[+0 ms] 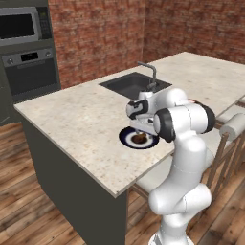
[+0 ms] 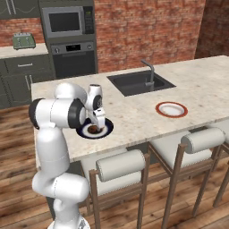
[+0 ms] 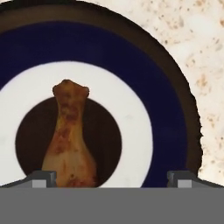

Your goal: Transport the chicken drumstick and broccoli to the fridge. Place the chicken drumstick on the rack containing meat and place the broccoli on the rack containing the vegetable, ensuring meats and vegetables are on different racks.

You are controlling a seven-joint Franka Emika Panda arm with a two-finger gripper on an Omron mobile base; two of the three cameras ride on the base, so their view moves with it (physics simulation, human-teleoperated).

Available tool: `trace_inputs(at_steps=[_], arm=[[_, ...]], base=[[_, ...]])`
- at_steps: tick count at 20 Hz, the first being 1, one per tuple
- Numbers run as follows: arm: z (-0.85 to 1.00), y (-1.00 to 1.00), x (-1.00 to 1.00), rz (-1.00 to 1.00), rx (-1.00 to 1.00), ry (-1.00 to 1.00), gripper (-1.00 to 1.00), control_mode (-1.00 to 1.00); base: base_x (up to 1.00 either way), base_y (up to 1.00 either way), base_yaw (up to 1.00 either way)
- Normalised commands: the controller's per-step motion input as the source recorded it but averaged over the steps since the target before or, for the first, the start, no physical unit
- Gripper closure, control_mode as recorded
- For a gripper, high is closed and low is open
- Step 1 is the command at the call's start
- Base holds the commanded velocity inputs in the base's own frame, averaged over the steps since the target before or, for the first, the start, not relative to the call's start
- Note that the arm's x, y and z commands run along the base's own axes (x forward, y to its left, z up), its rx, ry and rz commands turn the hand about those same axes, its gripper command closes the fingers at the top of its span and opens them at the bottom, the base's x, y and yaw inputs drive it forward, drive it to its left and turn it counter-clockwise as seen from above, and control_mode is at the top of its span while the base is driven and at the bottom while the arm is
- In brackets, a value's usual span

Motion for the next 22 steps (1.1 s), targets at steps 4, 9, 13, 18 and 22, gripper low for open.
trace_inputs(at_steps=[4,9,13,18,22], arm=[[-0.19,0.01,0.06,0.00,0.00,0.00,-1.00,-1.00],[-0.12,0.02,0.20,0.00,0.00,0.00,-1.00,-1.00],[-0.18,0.01,0.23,0.00,0.01,0.00,-1.00,-1.00],[-0.28,0.01,0.05,0.00,0.01,0.00,-1.00,-1.00],[-0.33,0.04,0.09,0.00,0.01,0.00,-1.00,-1.00]], base=[[0.00,0.00,0.00],[0.00,0.00,0.00],[0.00,0.00,0.00],[0.00,0.00,0.00],[0.00,0.00,0.00]])
